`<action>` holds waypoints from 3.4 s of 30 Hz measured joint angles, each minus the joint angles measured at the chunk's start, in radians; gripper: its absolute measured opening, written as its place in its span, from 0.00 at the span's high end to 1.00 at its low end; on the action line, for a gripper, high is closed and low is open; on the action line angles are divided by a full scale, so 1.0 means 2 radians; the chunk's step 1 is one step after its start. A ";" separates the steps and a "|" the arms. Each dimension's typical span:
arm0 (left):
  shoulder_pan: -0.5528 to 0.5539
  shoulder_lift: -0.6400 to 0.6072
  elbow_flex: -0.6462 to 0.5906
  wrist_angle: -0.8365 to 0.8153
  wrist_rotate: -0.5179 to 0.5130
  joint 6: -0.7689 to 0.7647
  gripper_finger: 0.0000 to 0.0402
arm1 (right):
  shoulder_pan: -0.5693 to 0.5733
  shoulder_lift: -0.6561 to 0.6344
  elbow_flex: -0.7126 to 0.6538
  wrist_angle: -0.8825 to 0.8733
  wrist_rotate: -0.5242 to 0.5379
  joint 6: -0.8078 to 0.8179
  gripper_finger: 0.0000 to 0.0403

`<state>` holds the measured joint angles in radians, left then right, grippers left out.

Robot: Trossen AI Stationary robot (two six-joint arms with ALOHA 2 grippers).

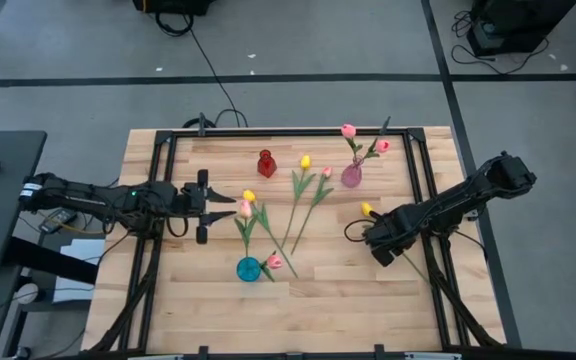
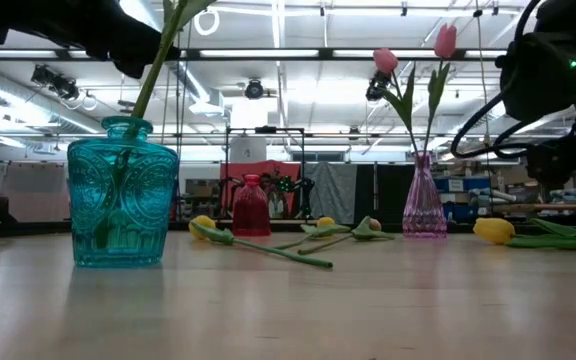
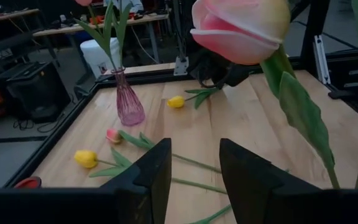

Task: Sort flowers into vase by color
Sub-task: Put the right yellow tulip into the red flower vase

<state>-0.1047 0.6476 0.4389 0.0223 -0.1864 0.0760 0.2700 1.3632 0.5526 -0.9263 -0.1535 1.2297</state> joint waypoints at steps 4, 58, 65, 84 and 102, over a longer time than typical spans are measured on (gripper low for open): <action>0.000 0.000 0.000 0.000 0.004 -0.005 0.65 | -0.002 0.000 -0.001 0.013 0.001 -0.019 0.97; 0.216 0.270 0.000 0.329 0.257 -0.043 0.76 | -0.195 0.168 0.290 0.678 0.079 -0.578 0.98; 0.216 0.270 0.000 0.341 0.249 -0.044 0.79 | -0.195 0.168 0.290 0.674 0.080 -0.581 0.98; 0.319 0.269 0.007 0.353 0.262 -0.043 1.00 | -0.176 0.104 0.282 0.537 0.123 -0.560 0.74; 0.406 0.359 0.040 0.435 0.275 -0.014 1.00 | -0.106 0.070 0.241 0.544 0.237 -0.574 0.73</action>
<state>0.7081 1.3661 0.5184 0.8924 0.3633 0.0479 0.0571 1.5036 1.0351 0.1610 0.3206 0.0820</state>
